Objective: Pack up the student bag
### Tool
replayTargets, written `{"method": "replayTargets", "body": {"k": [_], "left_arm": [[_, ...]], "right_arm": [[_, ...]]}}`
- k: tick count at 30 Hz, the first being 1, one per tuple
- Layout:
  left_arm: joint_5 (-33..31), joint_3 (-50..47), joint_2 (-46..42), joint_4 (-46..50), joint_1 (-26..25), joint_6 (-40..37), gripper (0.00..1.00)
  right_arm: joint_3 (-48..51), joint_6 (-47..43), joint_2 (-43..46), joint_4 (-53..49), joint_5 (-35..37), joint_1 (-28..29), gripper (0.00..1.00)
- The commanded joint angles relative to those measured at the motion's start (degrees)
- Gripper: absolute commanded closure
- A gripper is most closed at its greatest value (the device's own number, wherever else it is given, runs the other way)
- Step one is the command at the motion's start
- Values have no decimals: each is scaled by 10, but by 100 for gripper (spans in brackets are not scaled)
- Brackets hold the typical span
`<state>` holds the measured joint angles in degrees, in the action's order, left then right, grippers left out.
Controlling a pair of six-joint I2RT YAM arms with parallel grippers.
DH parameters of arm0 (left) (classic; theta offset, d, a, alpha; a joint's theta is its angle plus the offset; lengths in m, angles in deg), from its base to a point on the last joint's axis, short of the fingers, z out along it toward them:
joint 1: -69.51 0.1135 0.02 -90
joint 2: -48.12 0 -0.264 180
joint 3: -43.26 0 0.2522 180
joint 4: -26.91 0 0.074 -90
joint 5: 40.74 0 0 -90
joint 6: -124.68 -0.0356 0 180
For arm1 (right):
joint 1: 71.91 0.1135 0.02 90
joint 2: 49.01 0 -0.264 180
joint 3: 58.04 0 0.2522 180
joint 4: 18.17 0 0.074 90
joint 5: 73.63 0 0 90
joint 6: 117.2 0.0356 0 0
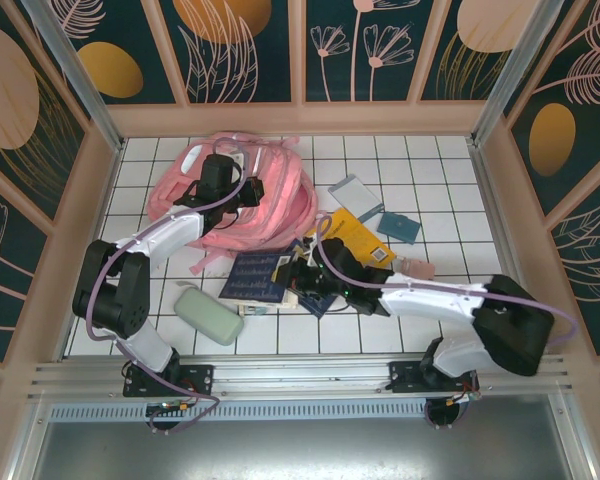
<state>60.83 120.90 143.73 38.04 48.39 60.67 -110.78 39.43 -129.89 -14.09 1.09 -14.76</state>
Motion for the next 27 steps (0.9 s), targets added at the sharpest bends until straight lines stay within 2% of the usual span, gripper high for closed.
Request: {"method": "replayTargets", "body": {"k": [1,5,8,12,16,19,22,27], "left_arm": [[5,22,4,-14,-4,-14,100],[5,22,3,-14,-4,-14,100],[6,25,5,-14,-4,-13,100],[8,24,7,-14,-4,-12,100],[8,25,8,-13,-4,-12,100],[5,22,7,-14,-4,-13,100],[5,22,6,-12,-4,-14,100],[2,22,4,-13,-4,-14,100]], "right_arm": [[-1,-3,-37,64,-71,-25,65],[-8,-55,-10,-40,-38,-43,35],[-11,-97,16,-118,-22,-59,25],[3,-142,29,-166,-37,-97,25],[3,-147,-5,-121,-67,-107,25],[-8,-128,-58,-88,-105,-95,24],[-8,-115,-88,-102,-85,-71,23],[60,-67,-62,-59,-71,-63,22]]}}
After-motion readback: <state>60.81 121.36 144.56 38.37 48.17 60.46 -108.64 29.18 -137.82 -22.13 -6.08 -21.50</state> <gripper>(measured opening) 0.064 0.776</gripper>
